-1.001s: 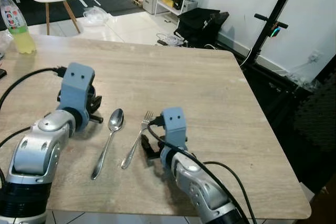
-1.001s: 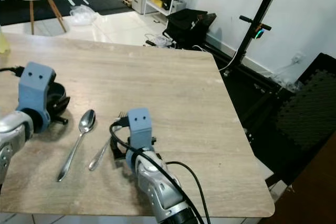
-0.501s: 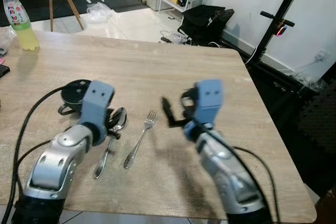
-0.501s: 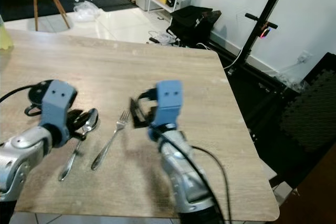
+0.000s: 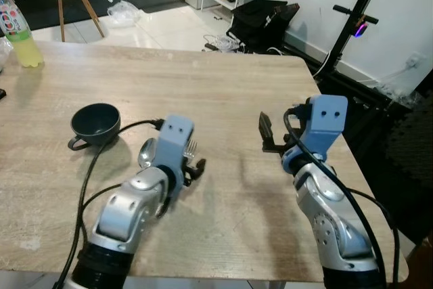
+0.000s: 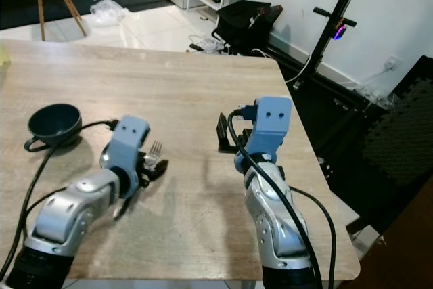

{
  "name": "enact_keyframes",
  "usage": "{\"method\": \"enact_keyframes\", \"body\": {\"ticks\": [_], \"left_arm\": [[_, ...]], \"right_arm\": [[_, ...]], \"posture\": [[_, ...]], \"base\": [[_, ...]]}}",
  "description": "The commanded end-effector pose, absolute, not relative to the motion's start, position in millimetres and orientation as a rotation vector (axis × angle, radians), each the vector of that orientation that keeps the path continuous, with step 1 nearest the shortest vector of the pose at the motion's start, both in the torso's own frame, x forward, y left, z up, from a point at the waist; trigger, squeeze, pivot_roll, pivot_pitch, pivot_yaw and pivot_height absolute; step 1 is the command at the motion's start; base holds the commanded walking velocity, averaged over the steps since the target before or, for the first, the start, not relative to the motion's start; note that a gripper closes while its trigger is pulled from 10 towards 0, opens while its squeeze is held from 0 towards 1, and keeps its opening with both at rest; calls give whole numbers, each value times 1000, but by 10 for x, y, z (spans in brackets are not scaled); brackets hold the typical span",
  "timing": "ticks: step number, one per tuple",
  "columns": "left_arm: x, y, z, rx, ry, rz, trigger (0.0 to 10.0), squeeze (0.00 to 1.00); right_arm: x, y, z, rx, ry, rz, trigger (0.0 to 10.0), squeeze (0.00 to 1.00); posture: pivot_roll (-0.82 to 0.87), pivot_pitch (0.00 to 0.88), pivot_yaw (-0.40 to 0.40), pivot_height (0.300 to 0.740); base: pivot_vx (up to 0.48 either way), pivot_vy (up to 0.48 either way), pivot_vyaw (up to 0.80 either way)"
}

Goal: Setting the table

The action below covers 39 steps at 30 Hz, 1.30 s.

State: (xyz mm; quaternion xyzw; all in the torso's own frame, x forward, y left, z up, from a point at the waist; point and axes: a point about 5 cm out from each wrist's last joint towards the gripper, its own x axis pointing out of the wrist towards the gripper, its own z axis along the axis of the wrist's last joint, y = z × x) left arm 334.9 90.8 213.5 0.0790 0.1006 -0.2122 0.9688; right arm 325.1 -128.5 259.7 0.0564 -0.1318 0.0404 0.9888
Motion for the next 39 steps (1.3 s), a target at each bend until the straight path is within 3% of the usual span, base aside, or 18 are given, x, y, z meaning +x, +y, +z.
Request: {"method": "enact_keyframes", "body": {"ticks": [1, 13, 15, 17, 18, 19, 20, 21, 25, 26, 32, 33, 39], "left_arm": [[3321, 910, 2066, 187, 234, -422, 10000, 0], [3119, 843, 1991, 134, 295, -385, 10000, 0], [3128, 846, 1904, 109, 332, -377, 4706, 0], [3140, 852, 1875, 108, 344, -376, 4510, 0], [3166, 874, 1835, 112, 364, -362, 7176, 0], [3176, 882, 1829, 116, 368, -358, 7098, 0], [3192, 896, 1819, 118, 374, -346, 4196, 0], [3211, 917, 1811, 123, 378, -328, 3059, 0], [3243, 976, 1848, 160, 355, -290, 3765, 0], [3250, 987, 1924, 203, 300, -297, 10000, 0], [3267, 969, 2199, 245, 94, -344, 10000, 0], [3261, 981, 2211, 243, 98, -337, 10000, 1000], [3186, 1005, 2165, 209, 152, -302, 10000, 1000]], "right_arm": [[3221, -1310, 2571, 121, -256, 73, 10000, 0], [3240, -1302, 2540, 133, -241, 82, 10000, 0], [3249, -1288, 2538, 136, -239, 87, 10000, 0], [3252, -1281, 2539, 137, -239, 89, 10000, 0], [3254, -1270, 2544, 139, -239, 93, 10000, 0], [3254, -1268, 2545, 140, -239, 94, 10000, 0], [3254, -1268, 2546, 140, -239, 95, 10000, 0], [3254, -1268, 2546, 141, -239, 95, 10000, 0], [3249, -1273, 2541, 143, -239, 90, 10000, 0], [3242, -1285, 2539, 145, -239, 86, 10000, 0], [3236, -1296, 2531, 146, -239, 80, 10000, 0], [3236, -1291, 2531, 147, -240, 82, 10000, 0], [3243, -1269, 2533, 150, -241, 89, 10000, 0]], "posture": [[81, 203, 27, 740], [102, 199, 21, 740], [99, 198, 19, 740], [99, 198, 19, 740], [99, 198, 19, 740], [99, 198, 19, 740], [99, 198, 19, 740], [99, 198, 19, 740], [87, 190, 28, 740], [86, 190, 30, 740], [88, 184, 31, 740], [91, 181, 31, 740], [96, 180, 30, 740]], "base": [[0, 0, 0], [0, 0, 0], [0, 0, 0], [0, 0, 0], [0, 0, 0], [0, 0, 0], [0, 0, 0], [0, 0, 0], [0, 0, 0], [0, 0, 0], [0, 0, 0], [0, 0, 0], [0, 0, 0]]}}
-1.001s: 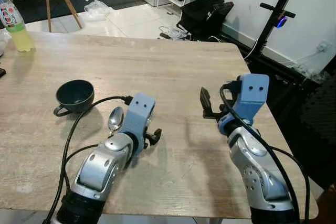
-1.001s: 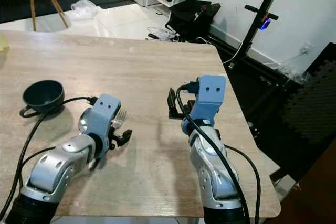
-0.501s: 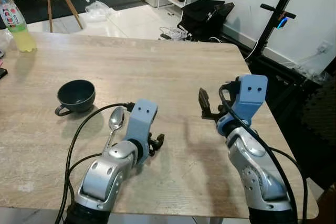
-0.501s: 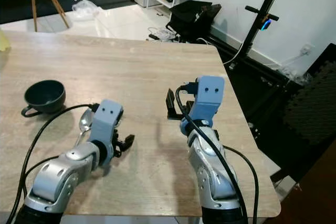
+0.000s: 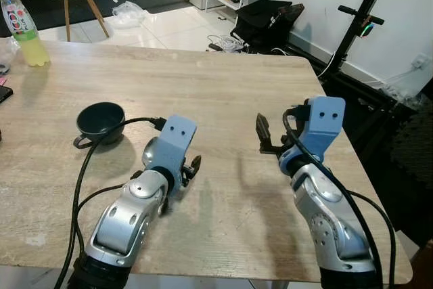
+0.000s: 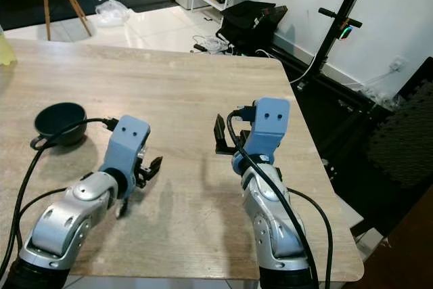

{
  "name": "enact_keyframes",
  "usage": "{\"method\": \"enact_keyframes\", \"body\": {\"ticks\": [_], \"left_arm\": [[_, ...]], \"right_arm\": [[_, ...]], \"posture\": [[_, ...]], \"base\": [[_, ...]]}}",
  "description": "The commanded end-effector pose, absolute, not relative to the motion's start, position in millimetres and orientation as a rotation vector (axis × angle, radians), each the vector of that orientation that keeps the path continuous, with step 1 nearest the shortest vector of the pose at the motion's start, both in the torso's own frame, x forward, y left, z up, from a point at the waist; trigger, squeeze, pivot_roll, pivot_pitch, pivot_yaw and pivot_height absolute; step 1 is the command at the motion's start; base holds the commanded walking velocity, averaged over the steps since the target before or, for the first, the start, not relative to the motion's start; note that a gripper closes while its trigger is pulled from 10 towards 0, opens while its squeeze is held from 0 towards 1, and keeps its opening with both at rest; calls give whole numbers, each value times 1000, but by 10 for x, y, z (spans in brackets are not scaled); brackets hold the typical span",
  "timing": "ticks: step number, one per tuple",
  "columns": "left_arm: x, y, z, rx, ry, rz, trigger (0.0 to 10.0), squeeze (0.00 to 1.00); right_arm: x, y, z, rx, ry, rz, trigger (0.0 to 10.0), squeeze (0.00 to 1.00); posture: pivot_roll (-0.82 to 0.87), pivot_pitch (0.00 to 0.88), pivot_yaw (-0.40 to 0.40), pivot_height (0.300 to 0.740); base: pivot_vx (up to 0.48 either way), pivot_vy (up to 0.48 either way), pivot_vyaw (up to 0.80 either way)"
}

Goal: Setting the table

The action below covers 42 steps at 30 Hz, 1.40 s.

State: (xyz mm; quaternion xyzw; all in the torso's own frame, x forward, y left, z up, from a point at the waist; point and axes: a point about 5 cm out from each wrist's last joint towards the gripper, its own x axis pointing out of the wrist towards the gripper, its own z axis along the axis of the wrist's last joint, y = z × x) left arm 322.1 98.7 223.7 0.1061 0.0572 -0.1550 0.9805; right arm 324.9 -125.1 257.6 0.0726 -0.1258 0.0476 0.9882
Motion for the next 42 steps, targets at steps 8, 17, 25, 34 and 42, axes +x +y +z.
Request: {"method": "enact_keyframes", "body": {"ticks": [8, 17, 25, 34, 42], "left_arm": [[3157, 1006, 2033, 118, 226, -220, 10000, 0], [3218, 1082, 1964, 114, 286, -139, 10000, 0], [3272, 1068, 1744, 58, 406, -152, 0, 0], [3295, 1126, 1682, 91, 447, -124, 0, 0], [3313, 1186, 1651, 141, 441, -119, 0, 0]], "right_arm": [[3258, -1248, 2522, 152, -234, 100, 10000, 0], [3254, -1250, 2519, 154, -233, 96, 10000, 0], [3254, -1261, 2520, 156, -233, 90, 10000, 0], [3252, -1269, 2520, 161, -232, 83, 10000, 0], [3254, -1275, 2519, 168, -232, 79, 10000, 0]], "posture": [[99, 185, 24, 740], [88, 191, 30, 740], [84, 193, 31, 740], [83, 195, 35, 740], [87, 194, 35, 740]], "base": [[0, 0, 0], [0, 0, 0], [0, 0, 0], [0, 0, 0], [0, 0, 0]]}}
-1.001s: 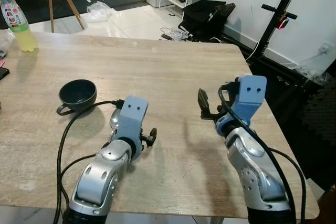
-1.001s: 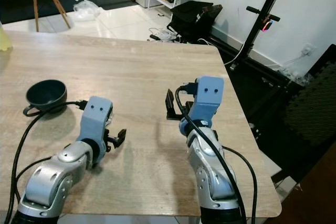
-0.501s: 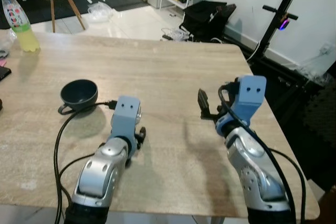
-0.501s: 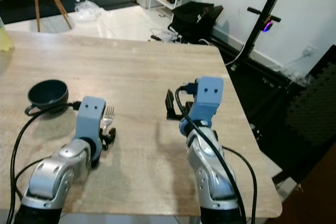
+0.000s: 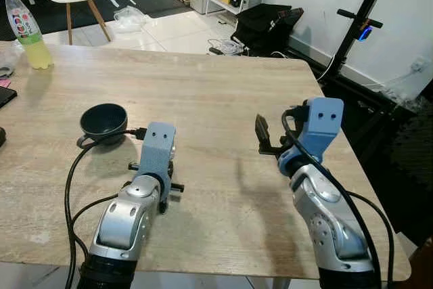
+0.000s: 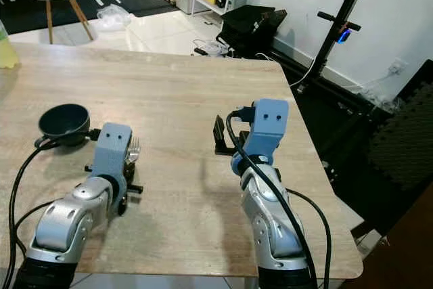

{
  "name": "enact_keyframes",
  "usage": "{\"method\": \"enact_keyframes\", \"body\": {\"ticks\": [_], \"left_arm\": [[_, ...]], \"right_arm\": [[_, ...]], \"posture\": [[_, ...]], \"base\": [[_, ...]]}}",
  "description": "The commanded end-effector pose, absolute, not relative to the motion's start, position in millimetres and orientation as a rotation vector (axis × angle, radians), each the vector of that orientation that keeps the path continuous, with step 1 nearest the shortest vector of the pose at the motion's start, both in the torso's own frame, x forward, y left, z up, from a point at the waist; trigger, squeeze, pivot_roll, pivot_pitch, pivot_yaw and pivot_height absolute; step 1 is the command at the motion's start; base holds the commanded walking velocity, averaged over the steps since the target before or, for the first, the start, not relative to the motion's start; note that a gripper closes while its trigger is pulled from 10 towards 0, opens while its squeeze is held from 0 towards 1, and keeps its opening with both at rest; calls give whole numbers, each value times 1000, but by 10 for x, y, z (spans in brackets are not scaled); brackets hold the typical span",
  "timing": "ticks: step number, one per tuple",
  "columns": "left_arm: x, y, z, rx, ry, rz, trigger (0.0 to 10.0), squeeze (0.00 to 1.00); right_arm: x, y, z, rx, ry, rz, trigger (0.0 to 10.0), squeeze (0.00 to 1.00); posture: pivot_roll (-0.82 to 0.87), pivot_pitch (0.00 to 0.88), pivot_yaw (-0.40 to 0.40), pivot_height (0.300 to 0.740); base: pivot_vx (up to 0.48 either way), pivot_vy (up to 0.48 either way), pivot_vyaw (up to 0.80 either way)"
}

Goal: Setting the table

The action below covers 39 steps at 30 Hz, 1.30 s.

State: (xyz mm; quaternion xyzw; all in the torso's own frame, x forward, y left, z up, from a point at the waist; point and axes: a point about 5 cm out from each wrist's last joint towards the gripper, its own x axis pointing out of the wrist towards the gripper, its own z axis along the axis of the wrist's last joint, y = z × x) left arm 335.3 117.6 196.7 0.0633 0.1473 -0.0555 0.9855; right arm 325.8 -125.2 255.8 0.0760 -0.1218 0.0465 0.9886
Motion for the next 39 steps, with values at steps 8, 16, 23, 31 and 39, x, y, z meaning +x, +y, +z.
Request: {"method": "enact_keyframes", "body": {"ticks": [8, 16, 23, 31, 39], "left_arm": [[3406, 1059, 1810, 154, 356, -229, 10000, 0], [3667, 765, 2301, 91, 186, -328, 10000, 0], [3865, 414, 2448, 59, 158, -392, 10000, 0], [3901, -112, 2468, 10, 170, -494, 10000, 0], [3729, -534, 2466, 43, 189, -683, 10000, 0]], "right_arm": [[3263, -1270, 2524, 171, -233, 81, 10000, 0], [3259, -1266, 2540, 171, -236, 78, 10000, 0], [3243, -1336, 2584, 140, -250, 63, 10000, 0], [3146, -2012, 2665, -36, -285, -192, 10000, 0], [2914, -2594, 2607, -155, -245, -409, 10000, 0]], "posture": [[85, 195, 33, 740], [74, 203, 40, 740], [52, 217, 57, 740], [-13, 239, 102, 740], [-46, 238, 143, 740]], "base": [[0, 0, 0], [0, 0, 0], [0, 0, 0], [0, 0, 0], [0, 0, 0]]}}
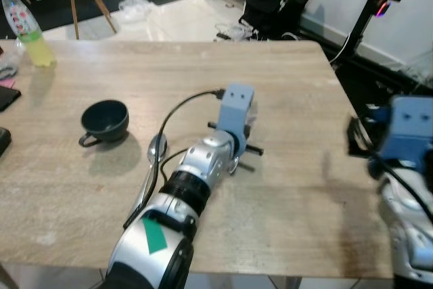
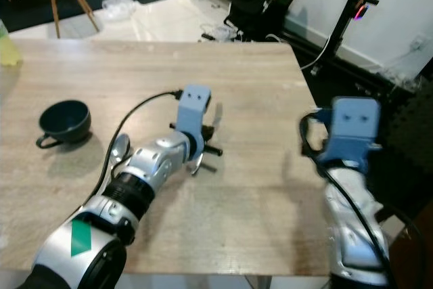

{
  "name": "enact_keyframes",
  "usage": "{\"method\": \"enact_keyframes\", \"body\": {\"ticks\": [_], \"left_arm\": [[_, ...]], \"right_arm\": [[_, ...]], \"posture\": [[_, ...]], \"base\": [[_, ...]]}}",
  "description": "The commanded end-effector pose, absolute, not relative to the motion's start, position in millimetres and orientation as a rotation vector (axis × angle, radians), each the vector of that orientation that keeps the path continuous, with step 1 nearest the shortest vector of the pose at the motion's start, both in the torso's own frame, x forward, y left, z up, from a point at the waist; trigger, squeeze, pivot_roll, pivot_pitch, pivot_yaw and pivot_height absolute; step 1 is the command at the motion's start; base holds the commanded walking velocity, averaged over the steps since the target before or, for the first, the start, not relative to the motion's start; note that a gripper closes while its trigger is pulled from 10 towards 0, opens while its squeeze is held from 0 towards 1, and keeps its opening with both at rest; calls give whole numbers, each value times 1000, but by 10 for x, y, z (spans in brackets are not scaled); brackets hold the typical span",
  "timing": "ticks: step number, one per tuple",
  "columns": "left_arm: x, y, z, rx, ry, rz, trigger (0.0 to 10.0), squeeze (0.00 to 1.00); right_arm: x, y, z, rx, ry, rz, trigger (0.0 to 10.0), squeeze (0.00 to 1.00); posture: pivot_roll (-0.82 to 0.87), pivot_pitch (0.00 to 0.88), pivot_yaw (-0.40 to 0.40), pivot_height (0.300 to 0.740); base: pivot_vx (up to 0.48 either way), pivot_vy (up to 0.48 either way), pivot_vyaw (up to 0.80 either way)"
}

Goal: Setting the table

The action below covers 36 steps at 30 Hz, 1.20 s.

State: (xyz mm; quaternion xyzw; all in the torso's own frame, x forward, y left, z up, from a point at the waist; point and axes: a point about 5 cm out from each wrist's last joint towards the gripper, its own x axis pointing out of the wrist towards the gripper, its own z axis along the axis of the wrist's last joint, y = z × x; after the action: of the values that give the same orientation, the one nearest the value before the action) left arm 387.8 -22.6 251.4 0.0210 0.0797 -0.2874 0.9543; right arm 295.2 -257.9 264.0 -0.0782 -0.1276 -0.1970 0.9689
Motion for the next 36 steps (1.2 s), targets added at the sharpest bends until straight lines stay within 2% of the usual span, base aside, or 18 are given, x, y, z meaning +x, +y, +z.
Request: {"method": "enact_keyframes", "body": {"ticks": [1, 3, 4, 5, 6, 13, 14, 15, 20, 22, 24, 25, 27, 30, 31, 32, 33, 36], "left_arm": [[3679, -625, 2446, 42, 196, -744, 10000, 0], [3659, -657, 2439, 38, 197, -767, 10000, 0], [3641, -682, 2436, 40, 192, -782, 10000, 122], [3641, -682, 2436, 40, 192, -782, 10000, 122], [3623, -703, 2437, 36, 187, -798, 10000, 1000], [3588, -736, 2429, -22, 189, -838, 10000, 1000], [3586, -734, 2475, -49, 168, -854, 10000, 918], [3598, -690, 2624, -82, 85, -871, 10000, 0], [3627, -549, 2863, -76, -57, -854, 10000, 0], [3665, -361, 3010, 1, -176, -797, 10000, 0], [3763, 250, 3252, 168, -363, -603, 10000, 0], [3763, 250, 3252, 168, -363, -603, 10000, 0], [3851, 933, 3362, 260, -398, -384, 10000, 0], [3876, 1328, 3391, 304, -384, -263, 10000, 0], [3876, 1328, 3391, 304, -384, -263, 10000, 0], [3867, 1556, 3407, 328, -381, -187, 10000, 0], [3828, 1765, 3438, 339, -385, -119, 10000, 0], [3737, 2003, 3491, 367, -407, -27, 10000, 0]], "right_arm": [[2877, -2618, 2579, -139, -236, -420, 10000, 0], [2867, -2619, 2569, -133, -234, -422, 10000, 0], [2863, -2600, 2558, -119, -235, -415, 10000, 0], [2863, -2600, 2558, -119, -235, -415, 10000, 0], [2865, -2573, 2550, -105, -236, -405, 10000, 0], [2979, -2276, 2575, -61, -262, -287, 10000, 0], [2995, -2226, 2592, -55, -271, -264, 10000, 0], [3012, -2149, 2623, -38, -280, -230, 10000, 0], [3030, -2014, 2667, -4, -293, -175, 10000, 0], [3029, -1902, 2690, 19, -295, -136, 10000, 0], [3013, -1597, 2650, 75, -252, -61, 10000, 0], [3013, -1597, 2650, 75, -252, -61, 10000, 0], [3002, -1350, 2432, 105, -131, -58, 10000, 0], [2989, -1224, 2297, 96, -76, -58, 10000, 0], [2989, -1224, 2297, 96, -76, -58, 10000, 0], [2993, -1149, 2245, 100, -55, -46, 10000, 1000], [3020, -1087, 2199, 86, -35, -50, 10000, 1000], [3086, -1015, 2156, 92, -13, -58, 10000, 1000]], "posture": [[-47, 234, 144, 740], [-47, 234, 144, 740], [-46, 230, 145, 740], [-46, 230, 145, 740], [-46, 230, 145, 740], [-20, 215, 126, 740], [-15, 213, 123, 740], [-2, 213, 115, 740], [3, 213, 113, 740], [7, 212, 104, 740], [25, 209, 86, 740], [25, 209, 86, 740], [36, 206, 74, 740], [53, 203, 59, 740], [53, 203, 59, 740], [58, 201, 49, 740], [59, 197, 45, 740], [72, 191, 31, 740]], "base": [[0, 0, 0], [0, 0, 0], [0, 0, 0], [0, 0, 0], [0, 0, 0], [0, 0, 0], [0, 0, 0], [0, 0, 0], [0, 0, 0], [0, 0, 0], [0, 0, 0], [0, 0, 0], [0, 0, 0], [0, 0, 0], [0, 0, 0], [0, 0, 0], [0, 0, 0], [0, 0, 0]]}}
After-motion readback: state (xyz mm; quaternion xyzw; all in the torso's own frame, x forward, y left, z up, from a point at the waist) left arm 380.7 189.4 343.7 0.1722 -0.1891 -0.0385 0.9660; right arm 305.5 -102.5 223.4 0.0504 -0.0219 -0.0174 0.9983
